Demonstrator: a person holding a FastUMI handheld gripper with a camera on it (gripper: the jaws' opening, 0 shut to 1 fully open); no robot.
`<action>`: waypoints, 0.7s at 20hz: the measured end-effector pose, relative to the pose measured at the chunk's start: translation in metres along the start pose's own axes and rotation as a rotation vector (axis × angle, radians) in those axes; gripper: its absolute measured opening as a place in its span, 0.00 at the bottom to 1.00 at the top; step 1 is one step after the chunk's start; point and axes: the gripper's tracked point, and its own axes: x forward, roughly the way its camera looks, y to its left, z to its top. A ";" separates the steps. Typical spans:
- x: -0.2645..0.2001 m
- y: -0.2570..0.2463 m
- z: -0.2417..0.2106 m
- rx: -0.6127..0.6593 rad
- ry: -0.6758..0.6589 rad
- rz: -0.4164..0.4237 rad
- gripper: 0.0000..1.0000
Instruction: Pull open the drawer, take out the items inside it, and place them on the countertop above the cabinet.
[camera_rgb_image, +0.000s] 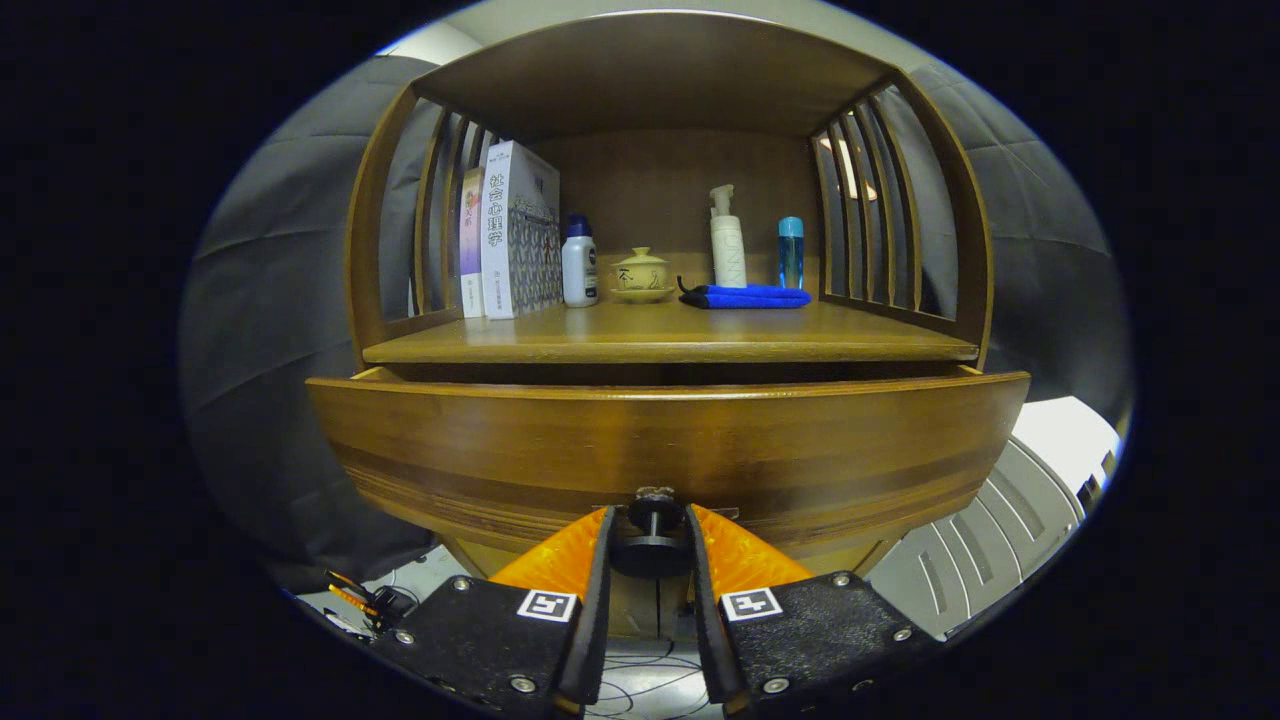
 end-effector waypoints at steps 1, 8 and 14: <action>-0.002 0.000 -0.001 0.001 -0.001 0.001 0.39; -0.029 0.002 -0.011 -0.012 -0.014 0.022 0.39; -0.050 0.003 -0.019 -0.013 -0.017 0.032 0.39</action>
